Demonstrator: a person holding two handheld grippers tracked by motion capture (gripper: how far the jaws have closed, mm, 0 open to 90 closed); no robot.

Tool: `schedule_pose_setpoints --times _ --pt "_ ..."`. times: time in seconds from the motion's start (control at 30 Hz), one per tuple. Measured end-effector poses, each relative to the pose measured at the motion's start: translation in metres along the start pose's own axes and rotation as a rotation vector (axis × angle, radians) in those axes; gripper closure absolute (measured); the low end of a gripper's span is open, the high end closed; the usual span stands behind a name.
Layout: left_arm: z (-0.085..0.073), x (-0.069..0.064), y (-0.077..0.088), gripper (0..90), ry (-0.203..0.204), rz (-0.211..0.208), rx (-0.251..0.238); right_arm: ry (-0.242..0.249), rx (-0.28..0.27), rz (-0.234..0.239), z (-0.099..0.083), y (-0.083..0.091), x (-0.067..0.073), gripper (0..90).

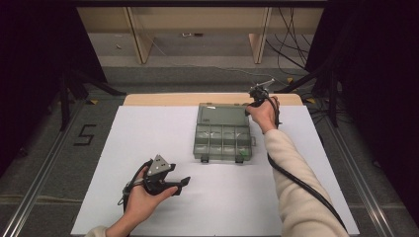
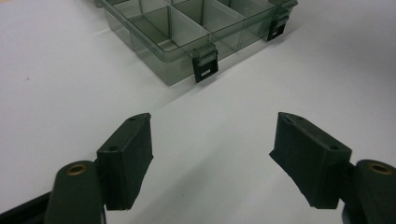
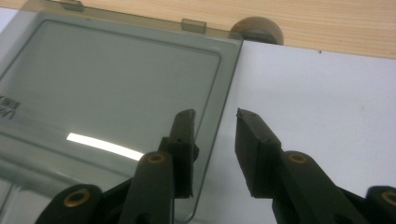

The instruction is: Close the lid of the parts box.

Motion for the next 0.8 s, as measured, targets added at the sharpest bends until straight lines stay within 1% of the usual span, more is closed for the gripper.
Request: schedule_pose_setpoints --times 0.03,0.1,0.13,0.17,0.2,0.23,0.27,0.3,0.33,0.37,0.4,0.43,0.47,0.5,0.53,0.57,0.6,0.63,0.67,0.7,0.73,0.77,0.8 --pt "0.0 0.0 0.0 27.9 0.004 0.001 -0.002 -0.003 0.001 -0.002 0.001 -0.002 0.0 68.9" --pt "0.0 0.0 0.0 27.9 -0.007 0.002 -0.003 -0.008 0.015 -0.009 0.002 -0.006 0.001 70.5" --pt "0.0 0.0 -0.001 27.9 -0.003 0.0 -0.002 0.017 0.009 -0.018 0.002 -0.009 -0.001 72.1" --pt "0.0 0.0 0.0 27.9 -0.005 0.0 -0.001 0.014 0.016 -0.019 0.002 -0.01 -0.001 73.1" --pt "0.0 -0.001 -0.001 27.9 0.011 -0.001 -0.001 0.037 -0.019 -0.019 0.005 -0.014 -0.003 73.7" --pt "0.0 -0.001 -0.001 27.9 0.007 -0.001 -0.001 0.008 0.01 -0.014 0.002 -0.014 0.0 75.1" --pt "0.0 0.0 -0.001 27.9 -0.006 0.001 -0.001 0.008 0.023 -0.019 0.001 -0.015 0.0 75.8" --pt "-0.001 0.0 0.0 27.9 -0.015 -0.001 0.01 -0.003 0.037 -0.021 -0.001 -0.016 0.001 76.5" --pt "-0.001 0.0 0.0 27.9 -0.014 -0.004 0.009 0.0 0.041 -0.03 -0.001 -0.018 0.0 76.6" --pt "-0.002 0.0 0.0 27.9 -0.017 -0.008 0.014 0.017 0.021 -0.031 0.001 -0.02 -0.001 76.6" --pt "-0.002 -0.001 0.0 27.9 -0.006 -0.009 0.012 0.014 0.014 -0.031 0.002 -0.021 -0.002 76.8" --pt "-0.002 0.0 0.0 27.9 -0.008 -0.009 0.012 -0.016 0.044 -0.026 0.0 -0.02 0.001 76.9" --pt "-0.001 0.0 0.0 27.9 -0.02 -0.007 0.012 -0.022 0.046 -0.034 0.001 -0.021 0.001 77.2" --pt "-0.001 0.0 0.0 27.9 -0.015 -0.007 0.01 0.034 0.008 -0.025 0.004 -0.024 -0.002 78.0" --pt "0.0 0.0 -0.001 27.9 -0.006 0.0 0.001 -0.025 0.041 -0.027 0.002 -0.023 0.001 78.3" --pt "0.0 0.0 -0.001 27.9 -0.003 -0.002 -0.001 -0.033 0.041 -0.034 0.002 -0.024 0.001 78.6" --pt "0.0 -0.001 -0.001 27.9 0.016 -0.006 -0.004 -0.03 0.037 -0.042 0.002 -0.025 0.0 79.2" --pt "0.0 -0.001 -0.001 27.9 0.015 -0.006 -0.004 0.014 0.011 -0.036 0.005 -0.027 -0.003 80.0" --pt "-0.001 -0.001 -0.001 27.9 0.014 -0.01 0.0 -0.02 0.047 -0.044 0.001 -0.025 -0.002 81.4" --pt "0.0 -0.001 -0.001 27.9 0.003 -0.009 -0.001 0.026 0.01 -0.04 0.004 -0.028 -0.005 82.7" --pt "-0.001 0.0 -0.001 27.9 -0.01 -0.009 0.007 0.011 0.012 -0.051 0.004 -0.028 -0.006 84.4" --pt "-0.001 0.0 0.0 27.9 -0.015 -0.008 0.011 -0.041 0.047 -0.045 0.001 -0.025 -0.002 84.9" --pt "-0.001 0.0 -0.001 27.9 -0.015 -0.003 0.01 -0.07 0.049 -0.048 0.001 -0.025 -0.001 85.5"
Point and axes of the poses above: each handheld gripper's, and its own axes: y roughly backward along the jaws, z roughly out of its top, x roughly to its left, the point moved 9 cm from there along -y, roughly forward along the jaws, and after that the axes turned 6 degrees about -y, right-handed, at the moved point
